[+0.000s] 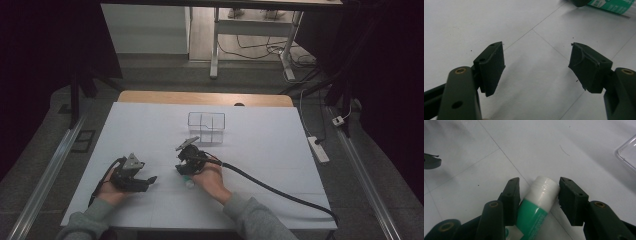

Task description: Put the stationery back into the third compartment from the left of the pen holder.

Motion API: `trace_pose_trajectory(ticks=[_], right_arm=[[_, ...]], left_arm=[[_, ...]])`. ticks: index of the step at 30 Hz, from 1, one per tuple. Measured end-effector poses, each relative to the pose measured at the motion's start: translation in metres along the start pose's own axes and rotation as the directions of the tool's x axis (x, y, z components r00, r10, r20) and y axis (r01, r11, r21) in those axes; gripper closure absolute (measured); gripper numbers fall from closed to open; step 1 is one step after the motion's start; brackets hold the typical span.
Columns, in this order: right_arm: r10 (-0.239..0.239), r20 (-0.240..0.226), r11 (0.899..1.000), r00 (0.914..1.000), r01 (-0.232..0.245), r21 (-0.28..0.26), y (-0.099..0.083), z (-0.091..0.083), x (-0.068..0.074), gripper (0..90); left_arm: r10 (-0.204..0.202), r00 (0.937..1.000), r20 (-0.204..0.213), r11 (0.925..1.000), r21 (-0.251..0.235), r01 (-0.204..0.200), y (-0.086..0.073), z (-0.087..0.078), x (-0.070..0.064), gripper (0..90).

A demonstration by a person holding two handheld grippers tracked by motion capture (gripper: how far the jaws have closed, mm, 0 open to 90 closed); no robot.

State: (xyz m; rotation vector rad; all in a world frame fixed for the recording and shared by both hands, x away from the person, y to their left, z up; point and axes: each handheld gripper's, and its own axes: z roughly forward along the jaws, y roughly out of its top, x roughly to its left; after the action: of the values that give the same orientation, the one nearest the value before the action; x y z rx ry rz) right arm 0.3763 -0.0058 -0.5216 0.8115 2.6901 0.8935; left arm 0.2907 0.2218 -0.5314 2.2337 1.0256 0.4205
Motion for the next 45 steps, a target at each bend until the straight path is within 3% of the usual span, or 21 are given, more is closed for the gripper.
trace_pose_trajectory(ticks=[4, 6, 8, 12, 22, 29, 45], right_arm=[[0.008, -0.01, 1.0, 0.9999, -0.008, 0.007, 0.0, -0.001, -0.001, 57.8], [0.001, -0.031, 1.0, 0.9995, -0.001, 0.008, 0.0, -0.001, -0.001, 64.5], [-0.009, -0.017, 1.0, 0.9998, 0.009, 0.007, 0.0, -0.001, 0.001, 64.6], [-0.006, -0.037, 1.0, 0.9993, 0.006, 0.004, 0.0, -0.003, 0.001, 64.7], [-0.03, -0.064, 0.995, 0.9975, 0.024, -0.099, 0.012, -0.035, 0.003, 64.8], [-0.057, -0.078, 0.981, 0.9953, 0.041, -0.191, 0.019, -0.059, 0.006, 64.7], [-0.075, -0.076, 0.964, 0.9943, 0.053, -0.259, 0.021, -0.075, 0.004, 64.7]], left_arm=[[0.003, 1.0, 0.0, 1.0, 0.002, -0.003, 0.0, 0.001, 0.0, 28.0], [0.003, 1.0, 0.0, 1.0, 0.004, -0.003, -0.001, 0.001, 0.0, 28.0], [0.003, 1.0, 0.0, 1.0, 0.006, -0.003, -0.001, 0.001, 0.0, 28.0], [0.004, 1.0, -0.001, 1.0, 0.008, -0.004, -0.001, 0.001, 0.0, 28.0], [0.007, 1.0, -0.001, 0.9999, 0.012, -0.007, -0.001, 0.002, 0.001, 28.0], [0.006, 1.0, -0.003, 0.9999, 0.014, -0.006, -0.002, 0.002, 0.001, 27.9], [0.001, 1.0, -0.003, 0.9997, -0.023, -0.001, -0.002, -0.001, 0.0, 27.9]])
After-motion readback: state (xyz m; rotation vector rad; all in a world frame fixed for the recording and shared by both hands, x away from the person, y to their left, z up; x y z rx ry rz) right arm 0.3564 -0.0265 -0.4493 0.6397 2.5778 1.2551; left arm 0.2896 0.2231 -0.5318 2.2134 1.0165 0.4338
